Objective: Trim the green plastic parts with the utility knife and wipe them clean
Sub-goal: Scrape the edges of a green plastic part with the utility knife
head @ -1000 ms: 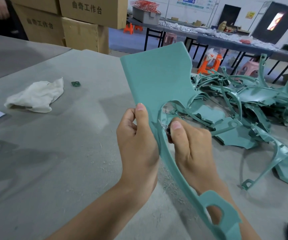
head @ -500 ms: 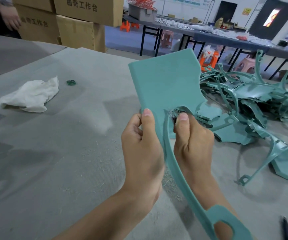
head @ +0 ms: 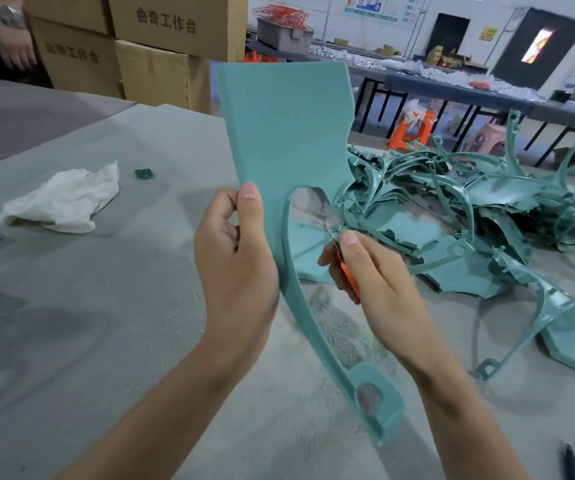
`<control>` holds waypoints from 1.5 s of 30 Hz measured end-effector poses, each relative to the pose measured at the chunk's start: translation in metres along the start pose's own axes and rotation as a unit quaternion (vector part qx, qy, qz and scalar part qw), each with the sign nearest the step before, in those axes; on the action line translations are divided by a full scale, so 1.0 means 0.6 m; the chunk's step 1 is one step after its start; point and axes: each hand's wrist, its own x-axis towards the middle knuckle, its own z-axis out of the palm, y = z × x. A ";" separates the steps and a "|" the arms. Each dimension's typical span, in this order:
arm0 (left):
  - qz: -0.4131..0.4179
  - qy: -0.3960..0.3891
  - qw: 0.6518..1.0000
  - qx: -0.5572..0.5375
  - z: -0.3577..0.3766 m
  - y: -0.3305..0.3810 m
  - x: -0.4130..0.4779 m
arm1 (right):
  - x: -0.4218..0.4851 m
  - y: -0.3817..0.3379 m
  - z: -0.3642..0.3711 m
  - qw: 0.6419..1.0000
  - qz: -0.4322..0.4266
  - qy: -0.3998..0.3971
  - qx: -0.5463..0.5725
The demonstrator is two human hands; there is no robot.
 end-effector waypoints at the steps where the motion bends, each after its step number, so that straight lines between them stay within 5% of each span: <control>1: 0.005 0.002 1.000 0.002 -0.001 0.001 0.002 | 0.001 -0.003 -0.006 0.999 0.020 -0.022 0.016; 11: 0.018 -0.002 1.000 0.017 -0.003 -0.001 0.003 | -0.008 -0.025 -0.043 0.961 0.056 -0.006 -0.269; 17: 0.039 -0.013 0.998 0.044 -0.004 -0.002 0.000 | -0.006 -0.023 -0.068 0.944 0.069 -0.016 -0.324; 28: 0.091 -0.043 0.992 0.071 -0.005 -0.003 -0.007 | -0.005 -0.020 -0.095 0.978 0.089 0.044 -0.183; 31: 0.090 -0.064 0.992 0.067 -0.006 -0.007 -0.002 | -0.006 -0.028 -0.094 0.994 0.085 0.063 -0.026; 36: 0.049 -0.147 0.988 0.030 -0.001 -0.018 -0.009 | -0.008 -0.051 -0.067 0.962 0.115 0.067 0.238; 41: -0.040 -0.283 0.958 -0.022 -0.004 -0.020 -0.011 | -0.003 -0.047 -0.058 0.925 0.161 0.122 0.320; 45: -0.040 -0.330 0.941 -0.069 -0.011 -0.012 -0.004 | -0.001 -0.045 -0.072 0.931 0.169 0.146 0.290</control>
